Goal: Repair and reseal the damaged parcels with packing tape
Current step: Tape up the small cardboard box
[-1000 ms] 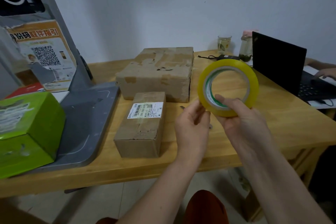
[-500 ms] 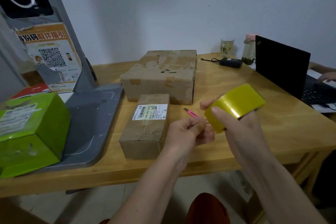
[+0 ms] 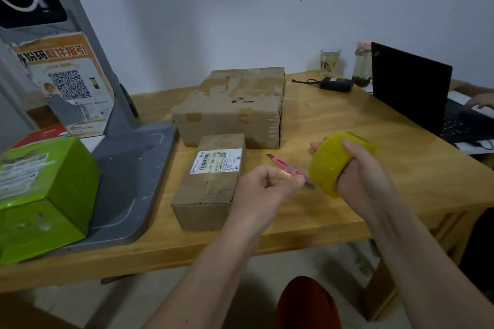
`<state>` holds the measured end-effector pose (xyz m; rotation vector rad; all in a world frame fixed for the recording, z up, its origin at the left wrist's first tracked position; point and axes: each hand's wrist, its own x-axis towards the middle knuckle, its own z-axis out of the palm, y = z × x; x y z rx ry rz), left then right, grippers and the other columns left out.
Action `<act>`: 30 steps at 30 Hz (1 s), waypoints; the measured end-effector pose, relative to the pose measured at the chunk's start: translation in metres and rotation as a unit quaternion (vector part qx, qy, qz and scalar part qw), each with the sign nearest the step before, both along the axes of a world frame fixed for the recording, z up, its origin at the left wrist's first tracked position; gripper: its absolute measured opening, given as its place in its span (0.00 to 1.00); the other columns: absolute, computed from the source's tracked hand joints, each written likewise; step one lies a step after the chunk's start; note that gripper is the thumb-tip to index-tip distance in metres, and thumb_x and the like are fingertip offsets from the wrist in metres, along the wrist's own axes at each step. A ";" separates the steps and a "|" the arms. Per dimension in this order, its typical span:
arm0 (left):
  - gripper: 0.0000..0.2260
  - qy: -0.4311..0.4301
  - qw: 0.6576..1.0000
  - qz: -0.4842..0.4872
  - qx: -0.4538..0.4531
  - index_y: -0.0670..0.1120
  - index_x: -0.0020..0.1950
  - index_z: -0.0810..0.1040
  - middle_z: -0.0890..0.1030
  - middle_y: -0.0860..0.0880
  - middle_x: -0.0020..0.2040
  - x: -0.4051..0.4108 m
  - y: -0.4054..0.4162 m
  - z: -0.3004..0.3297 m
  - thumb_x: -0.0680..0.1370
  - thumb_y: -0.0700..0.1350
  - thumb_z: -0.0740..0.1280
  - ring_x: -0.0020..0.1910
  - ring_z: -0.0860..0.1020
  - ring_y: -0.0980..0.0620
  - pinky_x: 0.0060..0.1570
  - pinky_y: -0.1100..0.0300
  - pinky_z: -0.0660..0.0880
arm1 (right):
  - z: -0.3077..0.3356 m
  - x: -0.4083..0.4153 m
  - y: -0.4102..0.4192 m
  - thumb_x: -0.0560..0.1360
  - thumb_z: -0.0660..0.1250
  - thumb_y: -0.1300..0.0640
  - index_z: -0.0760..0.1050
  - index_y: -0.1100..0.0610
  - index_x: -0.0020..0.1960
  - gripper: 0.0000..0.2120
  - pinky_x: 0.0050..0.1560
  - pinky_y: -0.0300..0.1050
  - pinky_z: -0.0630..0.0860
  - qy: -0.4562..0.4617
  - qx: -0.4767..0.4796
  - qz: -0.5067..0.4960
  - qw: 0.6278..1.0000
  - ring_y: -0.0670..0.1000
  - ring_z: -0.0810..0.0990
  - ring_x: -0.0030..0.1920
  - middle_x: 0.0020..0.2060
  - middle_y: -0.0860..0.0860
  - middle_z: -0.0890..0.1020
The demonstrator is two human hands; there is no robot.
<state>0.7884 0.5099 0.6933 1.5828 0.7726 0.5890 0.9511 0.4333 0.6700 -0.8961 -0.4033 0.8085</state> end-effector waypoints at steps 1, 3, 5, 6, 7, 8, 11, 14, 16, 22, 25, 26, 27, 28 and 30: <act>0.07 -0.002 1.000 0.014 0.011 0.49 0.38 0.79 0.80 0.51 0.40 0.002 0.001 -0.002 0.73 0.46 0.75 0.44 0.78 0.56 0.48 0.61 0.75 | -0.001 -0.001 0.001 0.80 0.57 0.57 0.76 0.60 0.54 0.10 0.50 0.50 0.80 -0.003 -0.003 -0.007 1.000 0.50 0.82 0.55 0.52 0.54 0.83; 0.06 -0.005 0.999 0.032 0.035 0.51 0.37 0.80 0.80 0.55 0.44 0.007 0.005 -0.007 0.73 0.46 0.75 0.46 0.77 0.58 0.52 0.59 0.73 | -0.002 0.001 0.002 0.79 0.58 0.65 0.75 0.60 0.54 0.08 0.51 0.46 0.78 -0.010 0.003 -0.028 1.000 0.49 0.80 0.54 0.52 0.50 0.82; 0.05 0.005 0.997 0.043 0.061 0.52 0.38 0.83 0.77 0.61 0.51 0.012 0.007 -0.009 0.73 0.47 0.75 0.52 0.73 0.64 0.58 0.58 0.69 | 0.001 0.006 0.002 0.78 0.59 0.68 0.72 0.62 0.56 0.09 0.55 0.49 0.75 -0.003 -0.004 -0.044 0.999 0.53 0.77 0.57 0.50 0.51 0.79; 0.05 0.003 0.997 0.044 0.060 0.52 0.37 0.83 0.76 0.62 0.51 0.013 0.008 -0.009 0.73 0.46 0.74 0.53 0.73 0.64 0.60 0.58 0.69 | 0.003 0.010 0.002 0.77 0.59 0.69 0.72 0.62 0.56 0.09 0.56 0.51 0.74 0.022 -0.010 -0.044 0.999 0.55 0.77 0.57 0.49 0.53 0.78; 0.07 -0.009 0.998 0.036 0.050 0.52 0.35 0.83 0.79 0.60 0.48 0.015 0.009 -0.010 0.73 0.44 0.74 0.52 0.77 0.61 0.59 0.57 0.72 | 0.004 0.014 0.002 0.77 0.60 0.69 0.72 0.63 0.54 0.08 0.55 0.53 0.75 0.058 -0.013 -0.039 0.997 0.55 0.77 0.55 0.48 0.55 0.78; 0.10 -0.026 0.999 0.025 0.034 0.52 0.33 0.83 0.83 0.56 0.43 0.016 0.010 -0.012 0.73 0.41 0.74 0.48 0.80 0.55 0.56 0.55 0.76 | 0.004 0.017 0.001 0.75 0.62 0.69 0.73 0.63 0.52 0.07 0.52 0.54 0.77 0.095 -0.012 -0.032 0.995 0.54 0.79 0.52 0.47 0.55 0.79; 0.10 -0.046 0.999 0.006 0.016 0.45 0.34 0.80 0.83 0.47 0.33 0.020 0.010 -0.012 0.72 0.33 0.73 0.37 0.83 0.47 0.44 0.53 0.82 | 0.001 0.021 0.000 0.58 0.77 0.69 0.74 0.63 0.51 0.24 0.38 0.50 0.82 0.136 0.011 -0.007 0.991 0.53 0.84 0.45 0.44 0.56 0.83; 0.12 -0.034 0.997 0.035 0.056 0.45 0.34 0.79 0.79 0.52 0.27 0.028 0.016 -0.012 0.70 0.29 0.74 0.33 0.80 0.49 0.44 0.48 0.83 | -0.015 0.030 0.008 0.33 0.84 0.67 0.75 0.63 0.54 0.49 0.51 0.52 0.80 0.163 0.068 -0.010 0.984 0.54 0.83 0.50 0.48 0.58 0.84; 0.12 -0.018 0.995 0.044 0.088 0.46 0.34 0.80 0.78 0.53 0.28 0.037 0.019 -0.014 0.69 0.29 0.73 0.34 0.79 0.50 0.46 0.45 0.82 | -0.025 0.039 0.017 0.41 0.81 0.71 0.74 0.62 0.55 0.43 0.48 0.50 0.80 0.189 0.086 -0.032 0.978 0.53 0.84 0.47 0.46 0.57 0.85; 0.09 0.056 0.977 0.045 0.200 0.48 0.38 0.82 0.83 0.52 0.38 0.059 0.016 -0.023 0.73 0.34 0.71 0.41 0.81 0.52 0.48 0.53 0.80 | -0.051 0.048 0.043 0.75 0.58 0.76 0.74 0.59 0.53 0.16 0.41 0.40 0.81 0.174 0.040 -0.102 0.979 0.46 0.85 0.40 0.49 0.55 0.80; 0.08 0.095 0.964 0.061 0.241 0.47 0.44 0.84 0.82 0.53 0.43 0.062 0.026 -0.027 0.76 0.35 0.69 0.44 0.80 0.55 0.50 0.60 0.78 | -0.047 0.051 0.038 0.73 0.64 0.75 0.73 0.63 0.59 0.16 0.44 0.46 0.78 0.134 -0.051 -0.102 0.984 0.51 0.82 0.45 0.49 0.57 0.80; 0.08 0.102 0.962 0.064 0.245 0.47 0.46 0.84 0.83 0.53 0.45 0.062 0.028 -0.027 0.76 0.35 0.69 0.45 0.80 0.55 0.51 0.61 0.78 | -0.044 0.052 0.035 0.72 0.68 0.73 0.72 0.66 0.60 0.18 0.46 0.48 0.78 0.095 -0.111 -0.113 0.983 0.53 0.82 0.45 0.48 0.58 0.80; 0.07 0.109 0.961 0.062 0.247 0.47 0.46 0.84 0.83 0.52 0.47 0.062 0.030 -0.027 0.76 0.36 0.69 0.46 0.80 0.56 0.51 0.61 0.77 | -0.041 0.052 0.032 0.69 0.73 0.69 0.71 0.69 0.60 0.22 0.48 0.50 0.78 0.042 -0.178 -0.130 0.974 0.54 0.82 0.44 0.46 0.59 0.80; 0.07 0.116 0.959 0.055 0.250 0.47 0.47 0.84 0.84 0.51 0.48 0.063 0.031 -0.027 0.77 0.37 0.69 0.47 0.80 0.55 0.52 0.61 0.77 | -0.039 0.050 0.029 0.65 0.79 0.62 0.70 0.70 0.61 0.30 0.48 0.52 0.80 -0.018 -0.250 -0.156 0.956 0.55 0.83 0.44 0.47 0.60 0.80; 0.06 0.129 0.956 0.042 0.260 0.47 0.49 0.84 0.84 0.50 0.49 0.065 0.029 -0.027 0.77 0.39 0.69 0.49 0.80 0.54 0.54 0.58 0.77 | -0.034 0.046 0.027 0.54 0.84 0.48 0.66 0.66 0.67 0.49 0.53 0.55 0.79 -0.153 -0.390 -0.221 0.881 0.59 0.81 0.52 0.57 0.60 0.76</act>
